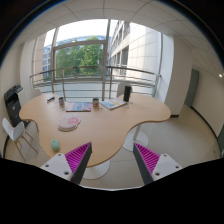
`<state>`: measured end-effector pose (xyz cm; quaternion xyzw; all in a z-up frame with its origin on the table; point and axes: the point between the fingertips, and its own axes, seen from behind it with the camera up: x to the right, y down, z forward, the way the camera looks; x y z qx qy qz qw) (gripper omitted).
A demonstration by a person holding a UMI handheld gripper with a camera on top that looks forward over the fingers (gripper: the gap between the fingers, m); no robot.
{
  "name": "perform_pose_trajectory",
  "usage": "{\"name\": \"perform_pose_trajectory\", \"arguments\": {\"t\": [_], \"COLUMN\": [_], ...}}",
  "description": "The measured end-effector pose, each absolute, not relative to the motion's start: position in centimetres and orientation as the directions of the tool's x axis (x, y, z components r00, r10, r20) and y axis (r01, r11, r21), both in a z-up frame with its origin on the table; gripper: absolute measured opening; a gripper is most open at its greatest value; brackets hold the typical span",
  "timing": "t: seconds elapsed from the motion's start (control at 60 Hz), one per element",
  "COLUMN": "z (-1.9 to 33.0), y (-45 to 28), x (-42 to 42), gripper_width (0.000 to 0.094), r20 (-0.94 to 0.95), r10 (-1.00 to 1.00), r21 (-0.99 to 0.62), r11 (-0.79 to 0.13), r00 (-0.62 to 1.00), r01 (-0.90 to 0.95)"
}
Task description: Arrange mouse
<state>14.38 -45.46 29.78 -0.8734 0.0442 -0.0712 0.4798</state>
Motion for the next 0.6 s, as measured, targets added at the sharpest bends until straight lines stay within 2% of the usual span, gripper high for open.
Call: {"name": "perform_pose_trajectory", "arguments": {"t": [0.067, 0.183, 0.2, 0.233, 0.45, 0.6], "z": [29.5, 26.3, 26.9, 24.6, 15.6, 10.1], "y": [-45.8, -47.2, -47.6, -47.9, -50.9, -49.5], "x": [14.8, 13.5, 14.7, 12.5, 4.2, -3.1], "gripper_width": [0.0853, 0.0850, 0.0850, 0.0849, 0.0848, 0.0853], "r20": [0.092, 0.106, 0.110, 0.118, 0.089, 0.026], "r10": [-0.176, -0.233, -0.237, -0.256, -0.281, -0.235], "r21": [-0.851, -0.849, -0.845, -0.843, -0.806, -0.772], "r11": [-0.526, -0.527, -0.533, -0.536, -0.583, -0.622], "r00": [0.980, 0.967, 0.965, 0.959, 0.956, 0.972], "r01": [-0.014, -0.034, -0.035, -0.039, -0.097, -0.130]}}
